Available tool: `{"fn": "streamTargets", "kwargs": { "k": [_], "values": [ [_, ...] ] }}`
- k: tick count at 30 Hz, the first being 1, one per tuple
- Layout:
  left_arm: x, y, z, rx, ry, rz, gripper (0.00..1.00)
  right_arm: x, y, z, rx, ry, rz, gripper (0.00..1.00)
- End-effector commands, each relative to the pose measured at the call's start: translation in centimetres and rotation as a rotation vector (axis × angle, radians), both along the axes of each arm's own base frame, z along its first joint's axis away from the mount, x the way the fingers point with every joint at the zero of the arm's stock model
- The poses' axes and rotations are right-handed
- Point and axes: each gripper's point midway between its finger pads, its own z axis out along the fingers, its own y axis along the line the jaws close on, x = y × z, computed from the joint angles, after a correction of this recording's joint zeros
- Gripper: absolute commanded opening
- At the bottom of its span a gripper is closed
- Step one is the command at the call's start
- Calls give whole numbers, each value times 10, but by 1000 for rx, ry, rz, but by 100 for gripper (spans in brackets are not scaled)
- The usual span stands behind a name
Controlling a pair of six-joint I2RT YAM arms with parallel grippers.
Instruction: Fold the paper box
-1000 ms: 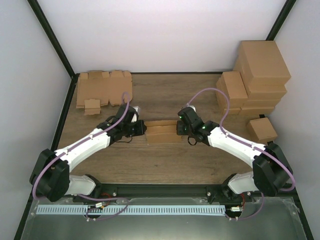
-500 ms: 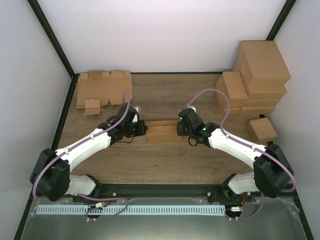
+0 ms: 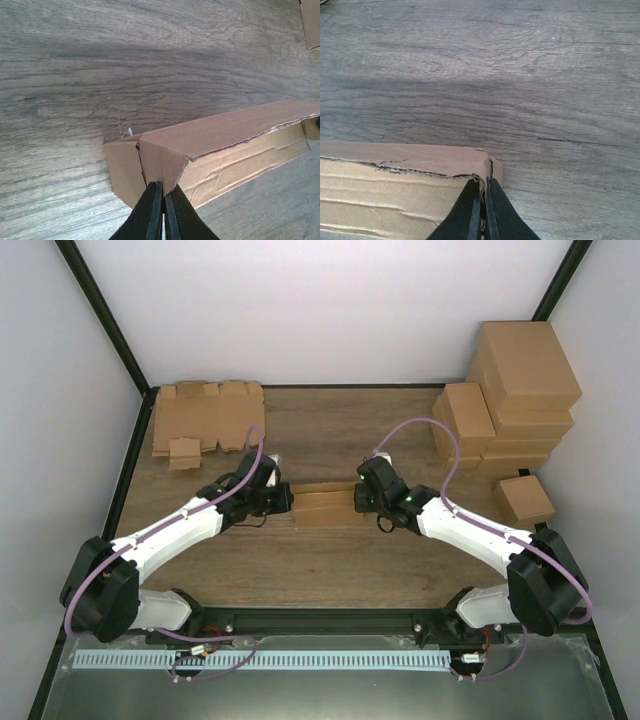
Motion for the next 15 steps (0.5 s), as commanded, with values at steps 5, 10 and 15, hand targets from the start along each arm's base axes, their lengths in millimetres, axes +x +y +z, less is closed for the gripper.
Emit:
{"fn": "streamTargets", "kwargs": {
  "k": [5, 10, 15],
  "values": [
    [-17, 8, -29, 53, 80, -9, 4, -21, -17, -32, -92, 94, -2, 1],
    [-18, 4, -33, 49, 89, -16, 4, -23, -18, -37, -90, 103, -5, 1],
    [-20, 5, -38, 72, 91, -18, 4, -26, -19, -43, -83, 108, -7, 1]
  ]
}}
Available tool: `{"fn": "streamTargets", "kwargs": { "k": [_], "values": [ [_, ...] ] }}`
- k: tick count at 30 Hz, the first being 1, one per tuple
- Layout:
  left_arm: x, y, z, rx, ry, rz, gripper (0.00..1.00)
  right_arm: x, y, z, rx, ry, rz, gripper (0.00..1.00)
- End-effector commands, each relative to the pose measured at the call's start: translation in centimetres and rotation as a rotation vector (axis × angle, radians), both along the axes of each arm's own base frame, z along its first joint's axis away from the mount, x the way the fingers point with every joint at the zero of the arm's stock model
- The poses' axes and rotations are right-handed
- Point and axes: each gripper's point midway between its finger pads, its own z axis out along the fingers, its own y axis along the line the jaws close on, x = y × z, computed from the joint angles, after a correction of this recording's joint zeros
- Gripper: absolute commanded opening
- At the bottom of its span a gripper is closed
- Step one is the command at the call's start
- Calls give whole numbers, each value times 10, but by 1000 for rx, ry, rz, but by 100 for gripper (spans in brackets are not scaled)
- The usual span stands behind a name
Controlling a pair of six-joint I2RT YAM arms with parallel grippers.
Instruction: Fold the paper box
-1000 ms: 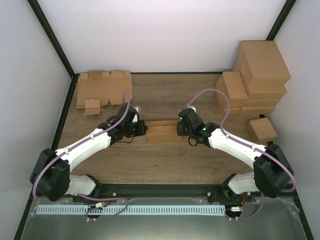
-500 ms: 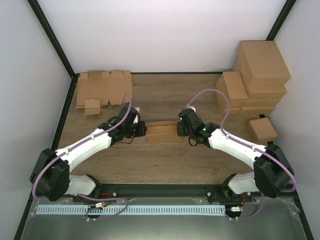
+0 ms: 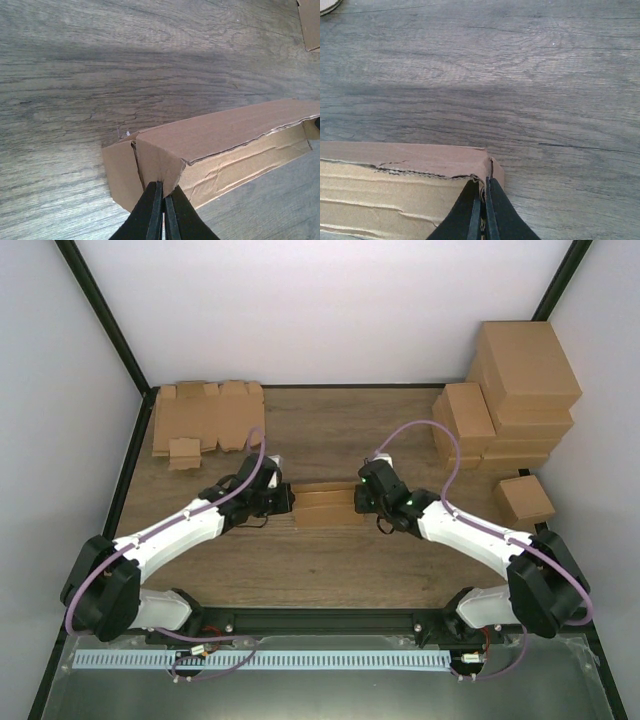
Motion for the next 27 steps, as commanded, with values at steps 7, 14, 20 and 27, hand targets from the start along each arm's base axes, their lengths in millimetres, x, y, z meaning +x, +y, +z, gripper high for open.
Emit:
{"fn": "streamTargets", "kwargs": {
  "k": [7, 14, 20, 27],
  "values": [
    [-31, 11, -41, 102, 112, -19, 4, -34, -23, -48, -86, 142, -6, 1],
    [-34, 12, -43, 122, 107, -21, 4, -40, -31, -50, -137, 140, -6, 1],
    [-32, 13, -38, 139, 95, -22, 4, -35, -37, -38, -171, 97, -7, 1],
    [-30, 11, -34, 129, 87, -20, 4, -44, -30, -52, -114, 149, -2, 1]
  ]
}}
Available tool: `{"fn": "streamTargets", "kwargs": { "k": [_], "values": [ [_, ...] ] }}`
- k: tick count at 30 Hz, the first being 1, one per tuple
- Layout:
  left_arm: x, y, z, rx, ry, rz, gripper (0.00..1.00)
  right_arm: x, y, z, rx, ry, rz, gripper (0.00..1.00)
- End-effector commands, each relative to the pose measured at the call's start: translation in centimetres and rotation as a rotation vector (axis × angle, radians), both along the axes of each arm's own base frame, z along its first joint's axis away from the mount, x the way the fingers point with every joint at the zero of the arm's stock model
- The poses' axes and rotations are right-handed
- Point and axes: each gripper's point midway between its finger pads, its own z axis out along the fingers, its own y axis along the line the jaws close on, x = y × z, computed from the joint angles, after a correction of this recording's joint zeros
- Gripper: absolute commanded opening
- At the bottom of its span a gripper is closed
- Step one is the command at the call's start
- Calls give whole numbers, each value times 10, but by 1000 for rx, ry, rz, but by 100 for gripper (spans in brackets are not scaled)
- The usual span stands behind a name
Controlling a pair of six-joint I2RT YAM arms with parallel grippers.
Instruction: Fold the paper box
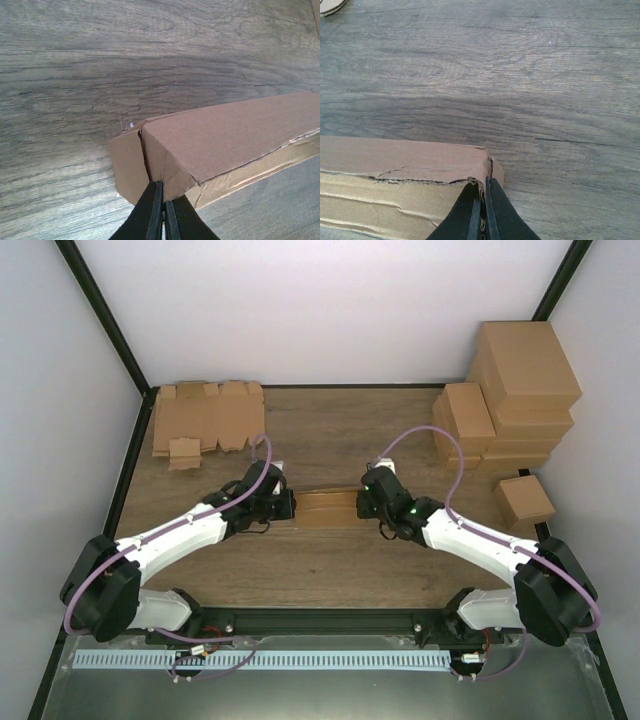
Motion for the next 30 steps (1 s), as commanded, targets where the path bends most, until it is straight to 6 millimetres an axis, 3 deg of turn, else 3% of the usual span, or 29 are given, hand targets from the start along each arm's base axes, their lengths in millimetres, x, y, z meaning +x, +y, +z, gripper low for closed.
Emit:
{"fn": "streamTargets", "kwargs": {
  "k": [1, 11, 20, 30],
  "values": [
    [-21, 14, -24, 83, 105, -8, 4, -37, -24, -53, -104, 194, -10, 1],
    [-23, 14, -27, 85, 108, -6, 4, -51, -34, -76, -141, 236, -32, 1],
    [-20, 13, -23, 90, 96, -6, 4, -53, -34, -70, -201, 230, -53, 1],
    [-24, 11, -26, 77, 99, -11, 4, -76, -29, -97, -120, 248, -81, 1]
  ]
}}
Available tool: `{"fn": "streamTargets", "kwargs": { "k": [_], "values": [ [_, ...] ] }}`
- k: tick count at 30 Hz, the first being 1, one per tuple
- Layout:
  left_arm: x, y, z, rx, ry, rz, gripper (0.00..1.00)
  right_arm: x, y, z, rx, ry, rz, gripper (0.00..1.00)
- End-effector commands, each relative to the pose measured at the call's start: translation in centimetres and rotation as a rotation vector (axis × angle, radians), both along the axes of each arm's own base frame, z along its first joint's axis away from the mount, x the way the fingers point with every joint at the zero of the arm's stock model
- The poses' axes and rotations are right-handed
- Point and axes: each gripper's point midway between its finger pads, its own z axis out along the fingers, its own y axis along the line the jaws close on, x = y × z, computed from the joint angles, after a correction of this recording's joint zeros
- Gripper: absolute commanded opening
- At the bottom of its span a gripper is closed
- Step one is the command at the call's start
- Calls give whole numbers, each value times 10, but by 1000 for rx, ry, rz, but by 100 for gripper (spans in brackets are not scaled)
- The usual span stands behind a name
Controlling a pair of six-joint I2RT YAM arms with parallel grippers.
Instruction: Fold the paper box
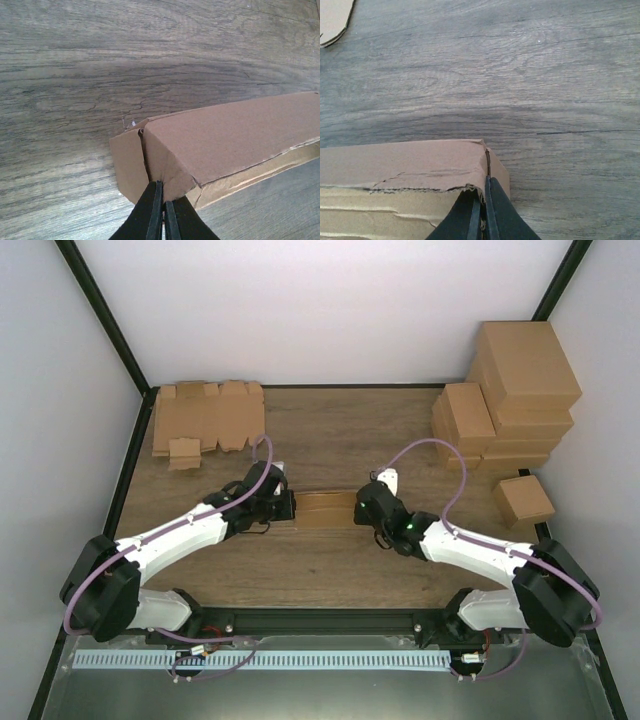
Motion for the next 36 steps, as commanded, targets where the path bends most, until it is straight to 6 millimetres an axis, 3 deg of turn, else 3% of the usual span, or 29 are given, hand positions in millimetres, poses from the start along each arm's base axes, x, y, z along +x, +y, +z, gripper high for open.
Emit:
{"fn": "streamTargets", "kwargs": {
  "k": [1, 7, 13, 17, 23, 31, 36],
  "values": [
    [-23, 11, -26, 64, 102, -11, 4, -66, -32, -84, -166, 302, 21, 1],
    [-25, 11, -26, 59, 96, -13, 4, -64, -40, -84, -153, 262, -17, 1],
    [-32, 9, -30, 38, 95, -10, 4, -67, -36, -82, -108, 251, 7, 2],
    [-30, 11, -22, 43, 75, -5, 7, -66, -32, -66, -77, 234, 18, 13],
    [-21, 11, 9, 46, 14, -1, 35, -61, -29, -22, -34, 172, 28, 40],
    [-19, 5, 41, 6, -18, -30, 42, -65, -15, 5, -24, 193, 119, 64],
    [-18, -1, 54, -36, -22, -55, 44, -62, -3, 18, 23, 207, 175, 68]
  ]
}}
